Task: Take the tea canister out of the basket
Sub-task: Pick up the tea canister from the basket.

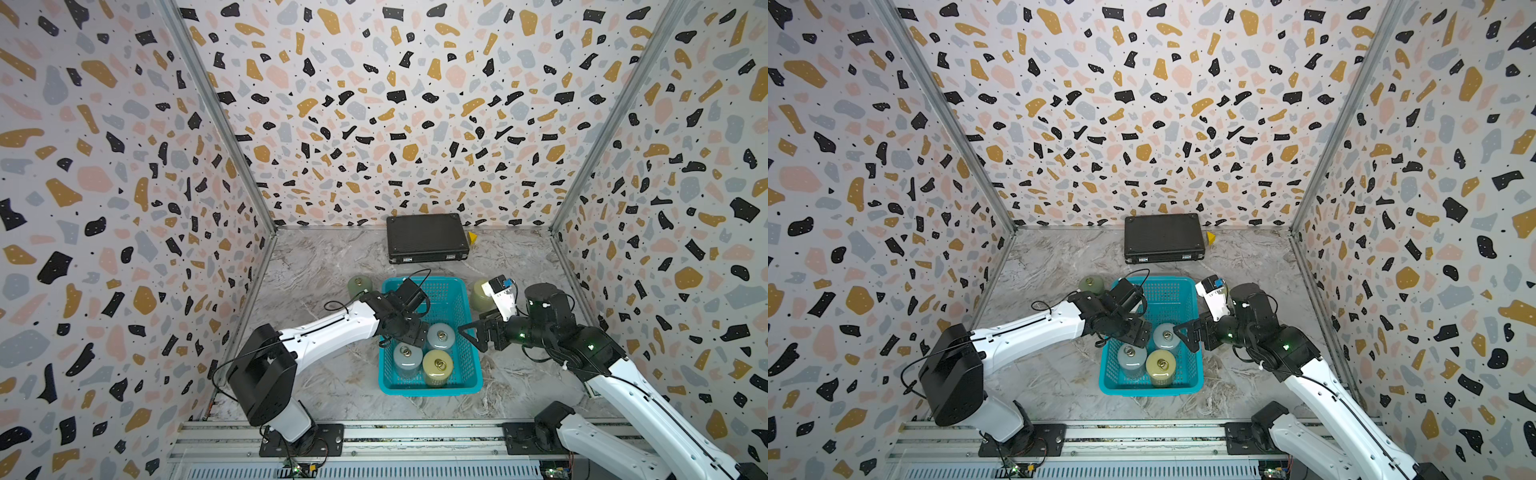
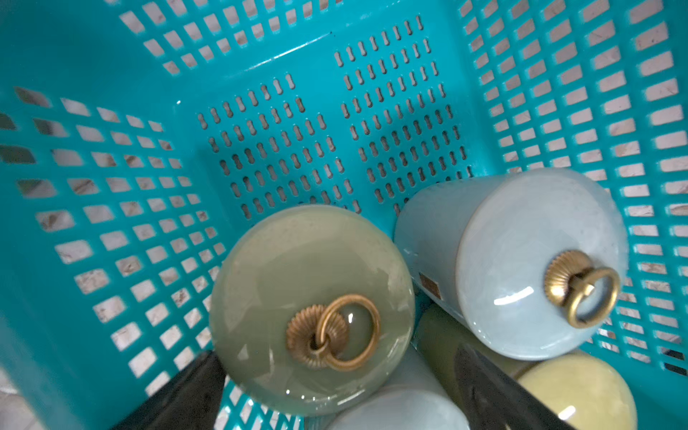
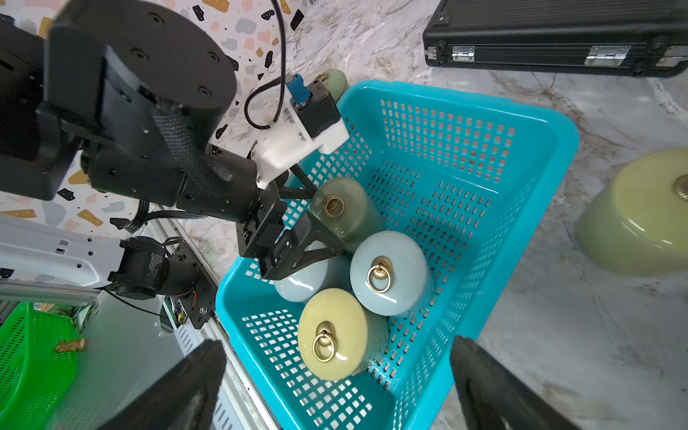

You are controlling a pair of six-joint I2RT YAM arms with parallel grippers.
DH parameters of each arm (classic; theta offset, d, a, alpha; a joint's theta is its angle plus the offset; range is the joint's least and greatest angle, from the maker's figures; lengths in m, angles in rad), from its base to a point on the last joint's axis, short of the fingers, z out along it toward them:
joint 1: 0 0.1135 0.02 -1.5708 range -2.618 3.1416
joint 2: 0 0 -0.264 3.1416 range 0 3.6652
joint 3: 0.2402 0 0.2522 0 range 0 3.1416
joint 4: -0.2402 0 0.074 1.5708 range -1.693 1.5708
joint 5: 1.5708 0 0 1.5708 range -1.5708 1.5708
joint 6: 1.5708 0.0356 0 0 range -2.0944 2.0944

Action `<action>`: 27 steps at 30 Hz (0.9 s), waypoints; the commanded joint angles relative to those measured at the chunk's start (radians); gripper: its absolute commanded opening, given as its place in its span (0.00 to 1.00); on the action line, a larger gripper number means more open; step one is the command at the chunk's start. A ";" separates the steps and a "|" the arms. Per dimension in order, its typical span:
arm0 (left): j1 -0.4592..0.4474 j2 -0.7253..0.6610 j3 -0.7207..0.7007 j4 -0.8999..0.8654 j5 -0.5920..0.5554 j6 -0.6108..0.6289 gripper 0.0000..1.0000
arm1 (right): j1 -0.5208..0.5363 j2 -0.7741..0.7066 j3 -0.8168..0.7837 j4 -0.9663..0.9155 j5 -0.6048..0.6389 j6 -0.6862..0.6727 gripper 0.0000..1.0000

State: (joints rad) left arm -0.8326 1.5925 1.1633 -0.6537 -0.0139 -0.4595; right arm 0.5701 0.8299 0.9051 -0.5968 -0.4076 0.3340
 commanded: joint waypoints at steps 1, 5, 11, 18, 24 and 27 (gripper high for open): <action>-0.002 0.033 0.030 -0.027 -0.029 0.015 1.00 | 0.005 -0.015 -0.006 -0.012 -0.002 0.011 0.99; -0.002 0.069 0.036 -0.027 -0.025 0.016 1.00 | 0.007 -0.024 -0.014 -0.009 0.002 0.013 0.99; -0.003 0.112 0.051 -0.033 -0.018 0.022 1.00 | 0.007 -0.026 -0.016 -0.009 0.004 0.019 0.99; -0.003 0.154 0.071 -0.067 -0.025 0.028 1.00 | 0.008 -0.019 -0.011 -0.001 0.001 0.016 0.99; -0.003 0.196 0.091 -0.095 -0.042 0.041 0.98 | 0.008 -0.009 -0.006 0.007 -0.006 0.015 0.99; -0.003 0.218 0.102 -0.114 -0.056 0.049 0.98 | 0.008 -0.005 -0.003 0.009 -0.005 0.014 0.99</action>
State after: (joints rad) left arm -0.8417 1.7748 1.2663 -0.6643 -0.0406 -0.4282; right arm 0.5743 0.8257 0.8890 -0.5980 -0.4076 0.3439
